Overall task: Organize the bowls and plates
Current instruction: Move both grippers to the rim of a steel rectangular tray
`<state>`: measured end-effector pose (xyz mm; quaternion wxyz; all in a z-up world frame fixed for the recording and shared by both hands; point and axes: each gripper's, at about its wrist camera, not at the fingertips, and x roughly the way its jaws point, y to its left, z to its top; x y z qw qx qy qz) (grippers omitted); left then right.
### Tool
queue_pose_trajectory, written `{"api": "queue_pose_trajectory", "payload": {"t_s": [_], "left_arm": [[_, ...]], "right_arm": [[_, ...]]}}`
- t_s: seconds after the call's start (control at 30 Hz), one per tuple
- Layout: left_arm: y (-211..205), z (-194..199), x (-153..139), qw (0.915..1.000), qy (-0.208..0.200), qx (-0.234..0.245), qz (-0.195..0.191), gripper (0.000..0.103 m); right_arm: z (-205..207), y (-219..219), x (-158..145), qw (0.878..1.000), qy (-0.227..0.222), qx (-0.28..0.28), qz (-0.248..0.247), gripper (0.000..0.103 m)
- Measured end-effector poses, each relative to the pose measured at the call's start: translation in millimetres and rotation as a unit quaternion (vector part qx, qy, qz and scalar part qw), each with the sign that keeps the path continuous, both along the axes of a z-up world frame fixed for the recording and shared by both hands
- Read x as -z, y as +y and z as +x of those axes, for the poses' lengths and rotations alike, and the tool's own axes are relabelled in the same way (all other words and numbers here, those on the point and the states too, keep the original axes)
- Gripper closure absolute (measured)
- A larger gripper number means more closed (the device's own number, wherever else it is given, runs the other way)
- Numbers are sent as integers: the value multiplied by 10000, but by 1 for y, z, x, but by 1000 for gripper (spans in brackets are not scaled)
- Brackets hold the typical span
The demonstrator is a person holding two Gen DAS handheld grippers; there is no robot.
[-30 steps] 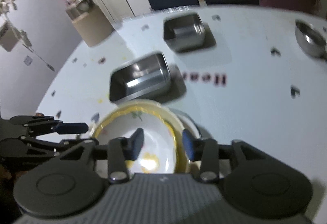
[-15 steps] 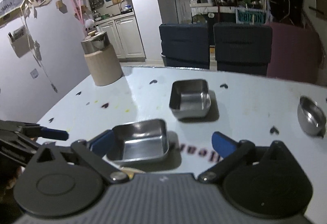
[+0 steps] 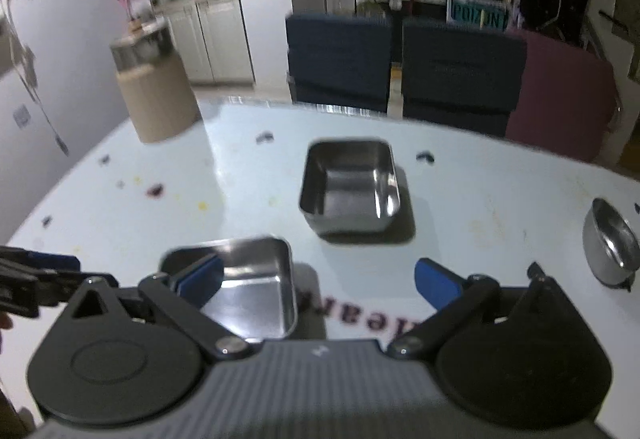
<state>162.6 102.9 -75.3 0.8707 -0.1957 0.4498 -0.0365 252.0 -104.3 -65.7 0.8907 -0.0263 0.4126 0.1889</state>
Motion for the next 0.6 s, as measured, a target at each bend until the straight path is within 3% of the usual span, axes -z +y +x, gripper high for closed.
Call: {"api": "queue_pose_trajectory", "payload": {"t_s": [0.1,0.33,0.6], "left_arm": [[-1,7,7,9997,138,-20,-181,19],[1,17,25,9989,368,-59,-289,35],[5,25,39,9976,570,-9,-393,52]], "right_arm": [[14,1,11,9994,337,53,61,13],[39,7,28,9966,787,-138,221,45],[50,19,53,9941,1041,-277,113,50]]}}
